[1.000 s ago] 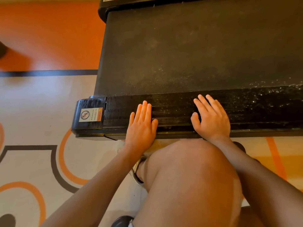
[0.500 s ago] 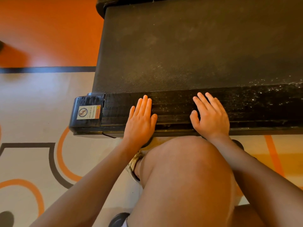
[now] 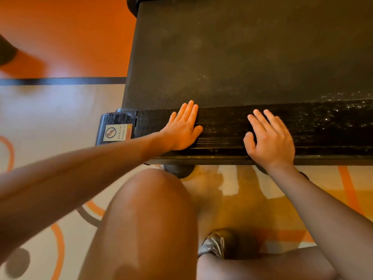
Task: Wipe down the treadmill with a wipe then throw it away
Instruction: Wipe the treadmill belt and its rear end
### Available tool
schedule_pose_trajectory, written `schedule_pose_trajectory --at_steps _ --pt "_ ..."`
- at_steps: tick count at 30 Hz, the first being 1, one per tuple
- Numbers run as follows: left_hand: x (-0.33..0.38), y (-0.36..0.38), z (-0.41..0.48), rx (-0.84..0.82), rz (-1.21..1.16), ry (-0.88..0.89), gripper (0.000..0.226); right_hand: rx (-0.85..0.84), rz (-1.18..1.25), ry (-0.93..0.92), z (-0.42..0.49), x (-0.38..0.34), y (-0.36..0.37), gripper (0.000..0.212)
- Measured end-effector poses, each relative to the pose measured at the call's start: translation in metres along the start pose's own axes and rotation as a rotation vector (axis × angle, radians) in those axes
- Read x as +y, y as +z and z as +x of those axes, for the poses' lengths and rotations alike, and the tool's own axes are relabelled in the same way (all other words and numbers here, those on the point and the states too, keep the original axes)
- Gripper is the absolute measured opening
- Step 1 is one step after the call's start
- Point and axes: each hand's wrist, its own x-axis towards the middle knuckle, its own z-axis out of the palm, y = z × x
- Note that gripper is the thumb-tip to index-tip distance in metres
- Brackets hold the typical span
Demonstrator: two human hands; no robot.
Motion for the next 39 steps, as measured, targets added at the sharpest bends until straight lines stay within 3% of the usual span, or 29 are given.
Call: schedule_pose_trajectory --at_steps 9,12,17,22,29,39 --pt "0.012 -0.017 0.010 -0.146 0.142 -0.057 0.079 -0.007 -0.011 0.019 0.000 0.002 -0.003 0.058" --pt "0.012 -0.008 0.005 -0.061 0.073 -0.037 0.075 -0.008 -0.002 0.023 0.000 0.003 -0.003 0.058" --pt "0.018 0.036 -0.027 0.221 0.026 -0.069 0.065 -0.031 0.053 0.022 0.000 0.003 -0.003 0.055" --pt "0.029 0.037 -0.032 0.228 -0.027 -0.080 0.063 -0.095 0.010 0.090 -0.020 -0.012 -0.009 0.058" --pt "0.028 0.050 -0.022 0.365 -0.051 -0.132 0.063 -0.148 -0.111 0.089 -0.018 -0.018 -0.009 0.060" --pt "0.027 0.040 -0.017 0.265 -0.089 -0.141 0.066 -0.348 -0.131 -0.028 0.013 0.004 -0.030 0.065"
